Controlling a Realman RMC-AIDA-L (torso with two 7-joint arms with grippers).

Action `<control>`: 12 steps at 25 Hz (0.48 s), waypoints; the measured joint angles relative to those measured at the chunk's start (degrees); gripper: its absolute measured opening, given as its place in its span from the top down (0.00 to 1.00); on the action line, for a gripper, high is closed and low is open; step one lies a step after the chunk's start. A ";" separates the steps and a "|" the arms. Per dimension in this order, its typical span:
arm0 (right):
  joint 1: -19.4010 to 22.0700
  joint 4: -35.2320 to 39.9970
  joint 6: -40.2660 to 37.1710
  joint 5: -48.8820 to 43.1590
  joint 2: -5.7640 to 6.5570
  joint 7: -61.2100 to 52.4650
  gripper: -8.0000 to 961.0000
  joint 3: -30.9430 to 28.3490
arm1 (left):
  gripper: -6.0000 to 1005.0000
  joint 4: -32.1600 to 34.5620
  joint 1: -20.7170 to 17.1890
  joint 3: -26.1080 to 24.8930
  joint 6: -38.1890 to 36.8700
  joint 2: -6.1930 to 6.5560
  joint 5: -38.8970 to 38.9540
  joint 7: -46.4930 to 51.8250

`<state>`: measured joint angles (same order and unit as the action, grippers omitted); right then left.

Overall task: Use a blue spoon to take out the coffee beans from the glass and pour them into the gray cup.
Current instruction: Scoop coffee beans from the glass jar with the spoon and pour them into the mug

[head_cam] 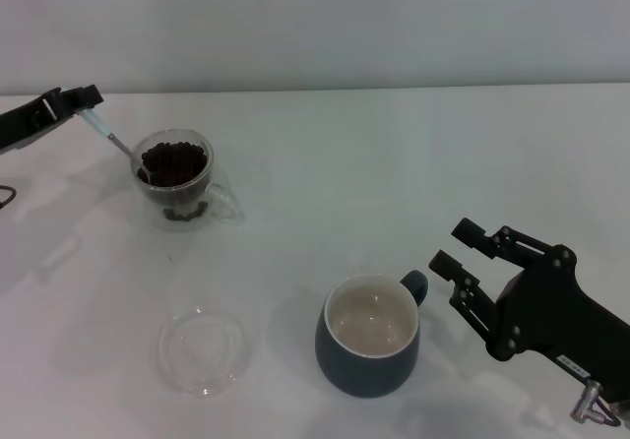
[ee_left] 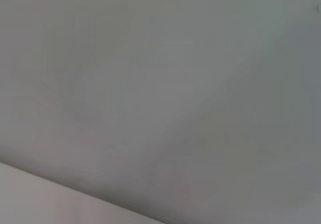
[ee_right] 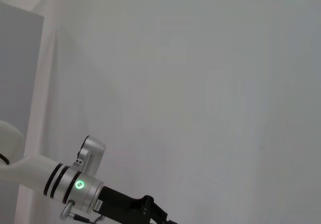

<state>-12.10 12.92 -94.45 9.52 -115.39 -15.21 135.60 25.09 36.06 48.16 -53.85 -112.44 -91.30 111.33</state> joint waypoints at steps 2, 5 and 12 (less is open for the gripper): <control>-0.03 0.17 0.11 0.00 0.00 0.00 0.61 0.00 | 0.86 -0.09 -0.08 -0.01 -0.74 0.01 0.07 1.38; -0.03 0.34 0.14 0.00 0.00 0.00 0.61 0.00 | 0.86 -0.17 -0.48 -0.05 -1.46 0.03 0.14 3.12; 0.31 0.05 0.24 0.00 0.00 0.00 0.61 -0.09 | 0.86 -0.31 -1.75 -0.32 -2.32 0.32 0.22 7.06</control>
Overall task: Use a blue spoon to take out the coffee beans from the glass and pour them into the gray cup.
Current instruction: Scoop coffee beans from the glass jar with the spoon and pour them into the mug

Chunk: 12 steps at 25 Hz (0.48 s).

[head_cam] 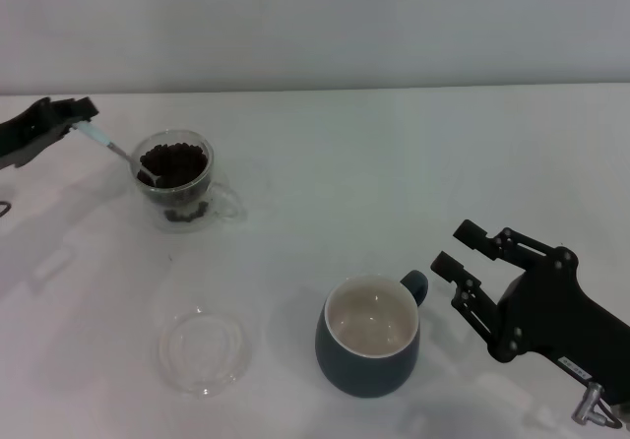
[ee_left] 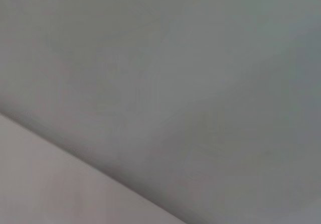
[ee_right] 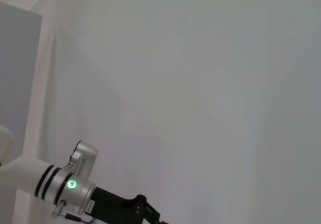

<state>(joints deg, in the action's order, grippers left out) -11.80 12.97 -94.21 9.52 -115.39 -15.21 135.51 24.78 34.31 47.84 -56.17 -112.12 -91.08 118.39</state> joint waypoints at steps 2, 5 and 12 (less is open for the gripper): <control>0.11 -0.06 0.00 0.00 0.00 0.00 0.61 0.00 | 0.86 0.00 -0.61 -0.38 -0.04 0.20 0.02 0.99; 0.15 -0.09 0.09 -0.01 0.00 0.00 0.61 0.00 | 0.86 -0.02 -1.60 -0.98 -0.12 0.32 0.25 2.53; -0.14 -0.11 1.96 -0.03 0.00 0.00 0.61 0.00 | 0.86 -0.44 -3.66 -1.17 -1.22 0.42 3.92 4.91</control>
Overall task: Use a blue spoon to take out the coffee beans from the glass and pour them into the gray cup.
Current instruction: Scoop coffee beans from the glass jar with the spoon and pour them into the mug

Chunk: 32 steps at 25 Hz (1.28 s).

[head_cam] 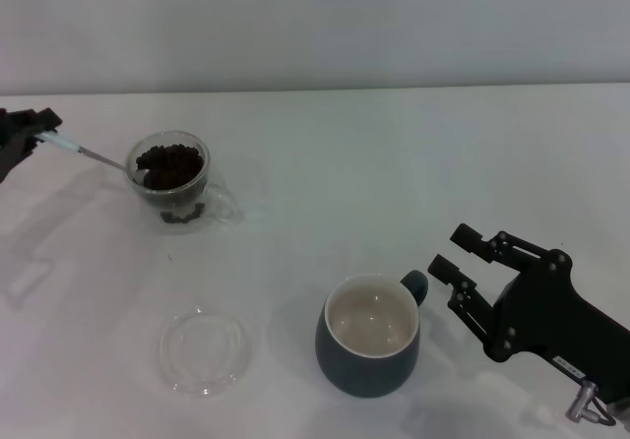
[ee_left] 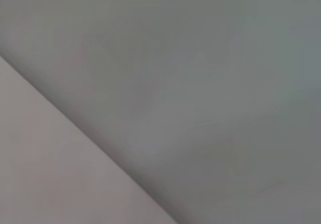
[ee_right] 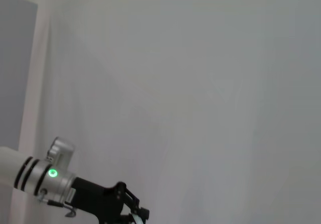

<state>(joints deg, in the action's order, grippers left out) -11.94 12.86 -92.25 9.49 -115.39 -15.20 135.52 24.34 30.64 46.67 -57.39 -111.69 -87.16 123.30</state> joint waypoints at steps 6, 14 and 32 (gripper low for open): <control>-0.07 0.13 0.97 0.00 0.00 0.00 0.61 -0.22 | 0.86 -0.26 -1.12 -0.01 -1.00 -0.01 3.95 0.77; -0.17 -0.06 1.07 0.01 0.08 0.00 0.61 -0.76 | 0.86 -2.06 -1.42 -0.01 -4.40 0.33 9.34 0.87; 0.16 -0.83 1.26 0.01 0.26 0.45 0.61 -7.29 | 0.86 -2.97 -2.87 0.52 -11.74 0.62 10.88 -1.17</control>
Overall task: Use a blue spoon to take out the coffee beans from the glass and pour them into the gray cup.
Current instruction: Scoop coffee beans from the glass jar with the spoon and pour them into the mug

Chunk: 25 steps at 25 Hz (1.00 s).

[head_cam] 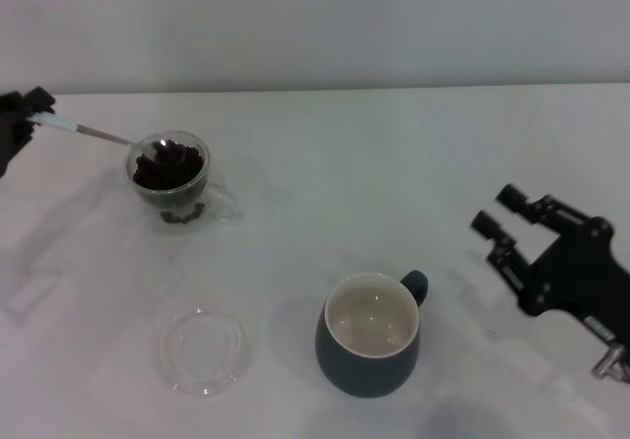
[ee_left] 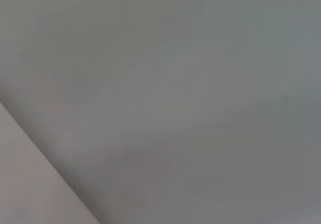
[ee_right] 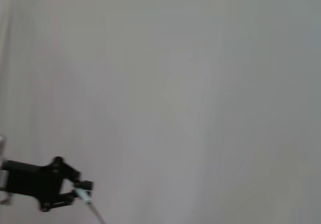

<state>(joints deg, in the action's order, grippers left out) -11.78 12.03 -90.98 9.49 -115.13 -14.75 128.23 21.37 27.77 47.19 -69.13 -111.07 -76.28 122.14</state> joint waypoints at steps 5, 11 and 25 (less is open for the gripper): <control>-0.48 -1.51 0.23 0.00 0.01 0.27 0.61 -5.83 | 0.86 -0.01 -0.52 0.00 -2.29 -0.36 -1.82 -1.27; -0.78 -1.68 0.88 0.00 0.06 0.74 0.61 -12.36 | 0.86 -0.18 -1.68 0.16 -5.22 -0.78 -4.14 -2.39; -0.79 -1.63 3.25 0.00 -0.01 0.60 0.61 -16.09 | 0.86 0.04 -8.19 0.18 -11.07 -0.92 -7.23 -5.26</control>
<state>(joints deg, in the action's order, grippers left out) -12.57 10.40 -87.74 9.49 -115.15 -14.16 112.13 21.41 19.59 47.37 -80.20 -111.99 -83.51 116.88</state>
